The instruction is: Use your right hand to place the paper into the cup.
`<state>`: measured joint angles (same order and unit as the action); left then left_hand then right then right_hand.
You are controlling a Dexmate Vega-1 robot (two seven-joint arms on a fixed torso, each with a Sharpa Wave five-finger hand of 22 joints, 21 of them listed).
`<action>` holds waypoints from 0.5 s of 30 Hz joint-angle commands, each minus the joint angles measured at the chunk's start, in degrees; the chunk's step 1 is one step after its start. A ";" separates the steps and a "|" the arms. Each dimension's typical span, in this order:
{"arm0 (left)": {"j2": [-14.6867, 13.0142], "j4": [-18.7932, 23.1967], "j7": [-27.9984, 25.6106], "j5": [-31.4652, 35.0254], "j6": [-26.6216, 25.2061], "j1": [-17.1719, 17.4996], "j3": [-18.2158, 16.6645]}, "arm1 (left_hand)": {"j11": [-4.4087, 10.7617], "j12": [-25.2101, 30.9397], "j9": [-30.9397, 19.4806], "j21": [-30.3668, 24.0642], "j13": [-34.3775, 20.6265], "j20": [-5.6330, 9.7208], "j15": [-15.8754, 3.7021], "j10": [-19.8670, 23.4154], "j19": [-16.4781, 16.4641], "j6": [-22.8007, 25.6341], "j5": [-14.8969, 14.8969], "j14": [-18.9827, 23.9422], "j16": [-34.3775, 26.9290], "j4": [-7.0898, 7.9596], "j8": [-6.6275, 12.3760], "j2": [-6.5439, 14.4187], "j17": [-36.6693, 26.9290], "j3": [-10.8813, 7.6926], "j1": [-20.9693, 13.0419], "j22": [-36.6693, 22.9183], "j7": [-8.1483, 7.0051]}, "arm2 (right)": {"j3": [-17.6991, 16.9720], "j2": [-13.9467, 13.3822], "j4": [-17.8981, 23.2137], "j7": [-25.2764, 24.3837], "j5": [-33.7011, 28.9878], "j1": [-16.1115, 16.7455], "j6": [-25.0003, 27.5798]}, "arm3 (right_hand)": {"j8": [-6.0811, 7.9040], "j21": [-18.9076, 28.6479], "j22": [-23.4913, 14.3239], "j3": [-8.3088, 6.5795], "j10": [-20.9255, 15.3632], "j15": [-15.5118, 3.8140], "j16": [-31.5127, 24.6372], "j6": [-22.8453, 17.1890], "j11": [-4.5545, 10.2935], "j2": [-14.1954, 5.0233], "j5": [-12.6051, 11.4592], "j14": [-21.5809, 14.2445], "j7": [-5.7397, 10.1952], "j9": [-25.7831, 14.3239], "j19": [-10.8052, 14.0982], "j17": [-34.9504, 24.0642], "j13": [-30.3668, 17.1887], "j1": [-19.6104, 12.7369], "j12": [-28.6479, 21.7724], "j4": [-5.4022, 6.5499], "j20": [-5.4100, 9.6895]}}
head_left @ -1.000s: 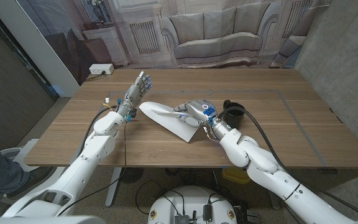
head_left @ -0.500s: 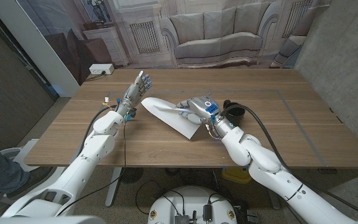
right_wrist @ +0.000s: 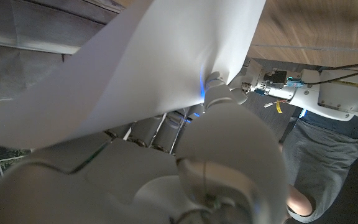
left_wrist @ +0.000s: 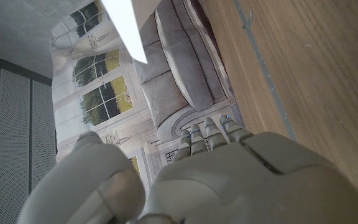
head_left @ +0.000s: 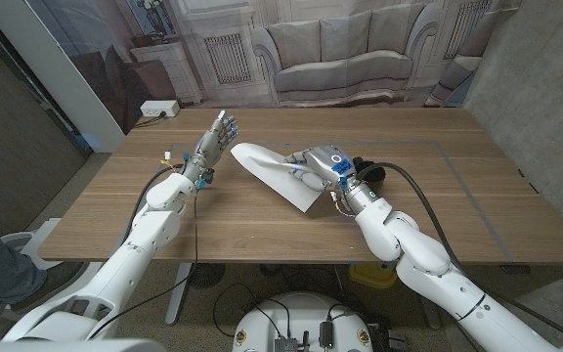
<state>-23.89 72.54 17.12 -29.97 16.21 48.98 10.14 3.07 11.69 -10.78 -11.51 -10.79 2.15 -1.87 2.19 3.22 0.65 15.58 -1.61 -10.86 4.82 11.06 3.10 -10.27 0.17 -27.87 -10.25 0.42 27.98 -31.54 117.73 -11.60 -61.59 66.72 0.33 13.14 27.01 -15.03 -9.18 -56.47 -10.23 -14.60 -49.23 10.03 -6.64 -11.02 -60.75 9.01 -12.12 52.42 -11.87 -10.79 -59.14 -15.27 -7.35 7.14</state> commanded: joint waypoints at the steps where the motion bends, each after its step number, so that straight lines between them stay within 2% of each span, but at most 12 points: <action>1: -0.06 0.55 -0.13 0.33 -0.50 -0.03 0.21 | 0.58 -0.03 -0.11 -0.19 -0.12 3.24 -0.06 -0.07 0.50 0.39 -0.26 -0.36 0.16 0.30 0.39 0.14 -0.26 0.26 -0.08 -0.28 0.12 | -2.27 -1.47 3.16 -1.08 -0.94 2.83 2.55 | -0.17 0.55 -0.29 0.07 0.01 -3.31 0.10 -0.42 -0.08 -0.15 -0.03 -0.21 -0.21 -0.19 -0.28 -0.15 -0.27 0.26 0.08 0.29 4.92; 15: -0.13 0.60 0.13 0.34 -0.73 -0.20 0.42 | 0.63 -0.05 -0.11 -0.17 -0.12 3.17 -0.06 -0.12 0.61 0.34 -0.26 -0.46 0.18 0.31 0.37 0.20 -0.26 0.39 -0.11 -0.29 0.05 | -4.12 -2.36 5.92 -2.03 -2.26 5.20 5.20 | -0.29 0.73 -0.33 0.24 -0.07 -3.31 0.22 -0.47 -0.12 -0.10 -0.04 -0.19 -0.20 -0.21 -0.41 -0.22 -0.29 0.30 0.27 0.34 4.90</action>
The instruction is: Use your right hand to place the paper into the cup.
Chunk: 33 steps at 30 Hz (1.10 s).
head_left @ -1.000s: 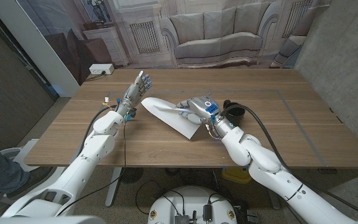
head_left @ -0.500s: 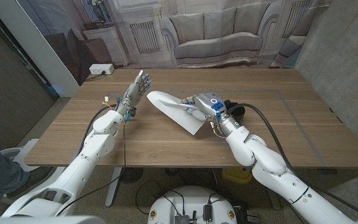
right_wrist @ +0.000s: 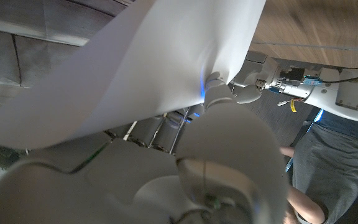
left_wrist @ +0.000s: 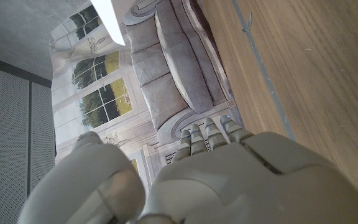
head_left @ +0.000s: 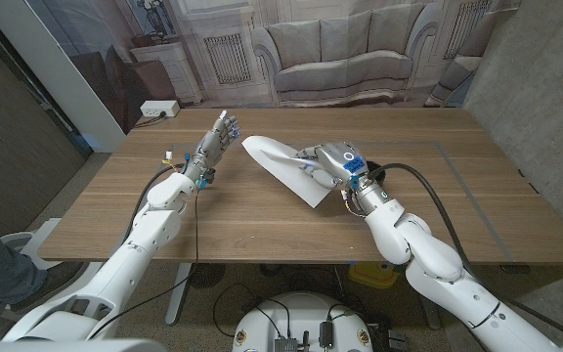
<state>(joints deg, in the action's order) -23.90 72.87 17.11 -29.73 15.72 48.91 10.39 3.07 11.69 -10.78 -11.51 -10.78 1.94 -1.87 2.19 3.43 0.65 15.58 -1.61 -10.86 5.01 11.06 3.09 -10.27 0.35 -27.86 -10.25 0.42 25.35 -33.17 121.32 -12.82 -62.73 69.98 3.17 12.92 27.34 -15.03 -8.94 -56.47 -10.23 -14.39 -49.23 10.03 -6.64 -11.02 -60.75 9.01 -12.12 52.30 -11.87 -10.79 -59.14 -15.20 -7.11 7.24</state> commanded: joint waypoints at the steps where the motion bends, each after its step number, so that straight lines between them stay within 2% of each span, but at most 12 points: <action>1: -0.14 0.31 0.12 0.09 -0.30 -0.11 0.17 | 0.59 -0.04 -0.11 -0.17 -0.12 3.37 -0.04 -0.09 0.40 0.34 -0.26 -0.49 0.19 0.12 0.37 0.21 -0.26 0.22 -0.12 -0.29 0.10 | -1.56 -0.74 2.47 -0.86 -1.20 2.06 2.51 | -0.09 0.43 -0.34 0.02 0.04 -3.31 0.04 -0.46 -0.04 -0.10 -0.04 -0.18 -0.18 -0.22 -0.30 -0.23 -0.29 0.30 0.27 0.10 4.80; 33: -1.18 2.15 -1.05 0.24 -1.26 0.36 0.21 | 0.58 -0.05 -0.11 -0.17 -0.12 3.37 0.01 -0.14 0.49 0.24 -0.25 -0.57 0.17 0.11 0.34 0.31 -0.26 0.46 -0.21 -0.29 0.07 | -4.90 -1.87 5.20 -2.76 -2.87 5.03 6.89 | -0.35 0.75 -0.39 0.34 0.04 -3.33 0.26 -0.40 0.00 -0.06 -0.09 -0.13 -0.15 -0.28 -0.67 -0.36 -0.32 0.34 0.70 0.18 4.79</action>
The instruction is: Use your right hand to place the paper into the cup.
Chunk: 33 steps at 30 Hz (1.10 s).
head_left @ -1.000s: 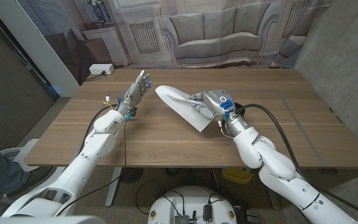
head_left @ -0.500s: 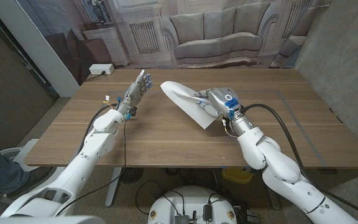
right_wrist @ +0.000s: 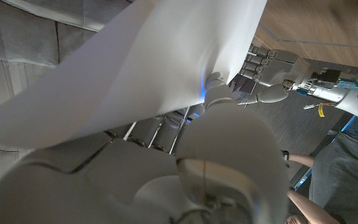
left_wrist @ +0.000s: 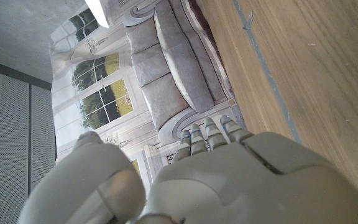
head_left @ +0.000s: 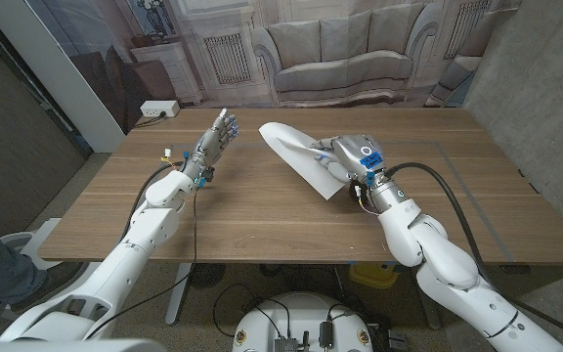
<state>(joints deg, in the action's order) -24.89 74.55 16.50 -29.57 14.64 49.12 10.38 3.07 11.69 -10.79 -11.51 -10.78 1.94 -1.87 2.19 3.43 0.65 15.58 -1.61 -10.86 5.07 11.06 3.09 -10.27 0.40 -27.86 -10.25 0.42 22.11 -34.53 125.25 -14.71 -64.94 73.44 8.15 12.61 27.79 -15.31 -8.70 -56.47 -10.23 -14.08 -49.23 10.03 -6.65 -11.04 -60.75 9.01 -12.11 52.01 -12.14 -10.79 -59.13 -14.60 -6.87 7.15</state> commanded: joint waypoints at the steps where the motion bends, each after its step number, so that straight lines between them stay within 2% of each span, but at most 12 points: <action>1: -0.17 0.50 -0.48 0.12 -0.16 0.15 0.26 | 0.57 -0.06 -0.11 -0.17 -0.12 3.36 0.02 -0.18 0.49 0.26 -0.25 -0.56 0.16 0.05 0.35 0.32 -0.26 0.42 -0.21 -0.29 0.08 | -1.80 -0.58 1.43 -0.82 -0.71 1.74 2.12 | -0.05 0.31 -0.11 0.11 0.07 -3.33 -0.04 -0.40 -0.14 -0.04 -0.07 -0.12 -0.13 -0.30 -0.40 -0.09 -0.33 0.32 0.13 -0.07 4.87; 25: 0.33 -0.31 0.01 0.15 0.21 -0.62 1.02 | 0.48 -0.04 -0.11 -0.19 -0.12 3.40 -0.03 -0.14 0.51 0.30 -0.26 -0.55 0.13 0.05 0.37 0.39 -0.26 0.62 -0.27 -0.29 0.06 | -4.07 -1.07 5.24 -1.11 -3.92 5.53 6.84 | -0.20 0.41 -0.12 0.37 -0.04 -3.28 0.24 -0.39 0.04 -0.04 -0.11 0.27 -0.14 -0.35 -1.05 -0.18 -0.36 0.45 0.40 0.05 4.87; 33: 0.34 -0.46 0.16 0.23 0.11 -0.81 1.12 | 0.68 -0.07 -0.11 -0.19 -0.12 3.36 0.01 -0.23 0.52 0.39 -0.26 -0.52 0.11 0.05 0.40 0.42 -0.26 0.69 -0.28 -0.29 0.10 | -5.15 -0.20 6.14 -2.05 -4.90 7.32 9.21 | -0.30 0.48 -0.13 0.47 0.03 -3.28 0.31 -0.26 -0.09 -0.04 -0.12 0.39 -0.17 -0.36 -1.25 -0.24 -0.37 0.50 0.53 0.10 4.85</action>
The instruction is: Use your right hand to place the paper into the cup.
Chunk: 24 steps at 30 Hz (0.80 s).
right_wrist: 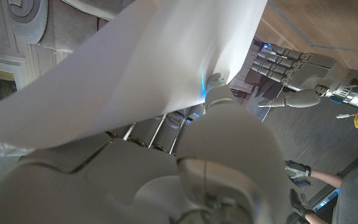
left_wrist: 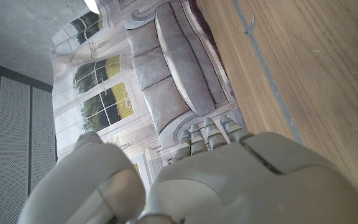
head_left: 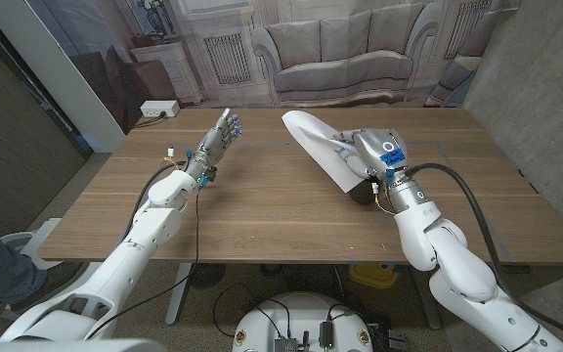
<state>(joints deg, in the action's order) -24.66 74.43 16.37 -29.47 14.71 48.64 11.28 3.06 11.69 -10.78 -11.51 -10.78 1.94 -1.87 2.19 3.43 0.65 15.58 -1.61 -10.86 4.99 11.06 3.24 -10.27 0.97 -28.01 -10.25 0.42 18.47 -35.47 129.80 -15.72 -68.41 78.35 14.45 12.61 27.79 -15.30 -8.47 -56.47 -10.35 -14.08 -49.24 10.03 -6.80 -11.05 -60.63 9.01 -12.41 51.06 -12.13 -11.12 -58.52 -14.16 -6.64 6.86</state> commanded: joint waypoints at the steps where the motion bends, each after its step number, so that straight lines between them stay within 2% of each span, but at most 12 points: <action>1: 0.10 -0.36 0.31 0.14 0.01 -0.36 0.24 | 0.45 -0.07 -0.11 -0.19 -0.12 3.35 -0.02 -0.24 0.52 0.41 -0.26 -0.53 0.12 0.13 0.41 0.27 -0.26 0.15 -0.13 -0.29 0.07 | -1.63 0.75 1.66 -1.06 -1.48 2.59 3.12 | -0.32 0.49 -0.14 0.25 0.01 -3.15 0.34 -0.22 -0.11 0.11 -0.11 0.31 -0.15 -0.06 -0.31 -0.25 -0.04 -0.09 0.09 -0.13 5.14; 3: 0.17 -0.48 0.35 0.15 0.00 -0.45 0.27 | 0.84 -0.03 -0.11 -0.19 -0.12 3.35 -0.03 -0.14 0.53 0.39 -0.26 -0.53 0.11 0.13 0.40 0.28 -0.26 0.18 -0.14 -0.29 0.04 | -1.82 0.76 1.83 -0.93 -1.47 2.90 3.45 | -0.31 0.50 -0.14 0.28 0.08 -3.14 0.36 -0.27 -0.13 0.11 -0.11 0.34 -0.18 -0.06 -0.34 -0.25 -0.04 -0.05 0.14 -0.10 5.13; 8: 0.35 -0.75 0.54 0.28 -0.07 -0.71 0.45 | 0.35 0.01 -0.11 -0.20 -0.12 3.34 -0.03 -0.04 0.53 0.42 -0.26 -0.54 0.11 0.13 0.41 0.30 -0.26 0.23 -0.16 -0.29 0.08 | -2.09 0.85 2.08 -0.81 -1.72 3.54 4.33 | -0.33 0.53 -0.14 0.35 0.05 -3.12 0.38 -0.26 -0.20 0.12 -0.11 0.39 -0.19 -0.07 -0.43 -0.28 -0.05 0.06 0.17 -0.03 5.13; 24: 1.07 -1.77 0.79 0.71 -0.10 -1.28 0.76 | 0.65 0.00 -0.11 -0.22 -0.12 3.34 -0.05 -0.05 0.52 0.44 -0.26 -0.56 0.12 0.12 0.41 0.37 -0.26 0.36 -0.21 -0.29 0.10 | -3.06 0.47 2.17 -0.70 -1.05 5.60 6.37 | -0.36 0.71 -0.14 0.66 0.01 -3.07 0.43 -0.40 -0.42 0.01 -0.10 0.45 -0.27 -0.07 -0.64 -0.42 -0.06 0.65 0.35 0.35 5.16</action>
<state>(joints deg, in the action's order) -24.08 73.39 16.87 -29.11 14.72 47.80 11.79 3.27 11.69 -10.78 -11.51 -10.78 1.95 -1.87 1.98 3.43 0.65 15.58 -1.61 -10.86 4.99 11.06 3.24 -10.27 0.96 -28.01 -10.25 0.42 15.95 -34.84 131.83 -16.59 -69.77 82.48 19.43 12.29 28.19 -15.29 -8.06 -56.47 -10.13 -13.75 -49.23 10.03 -6.82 -11.05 -60.43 9.01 -12.40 50.78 -12.41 -11.12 -58.19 -14.17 -6.22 6.54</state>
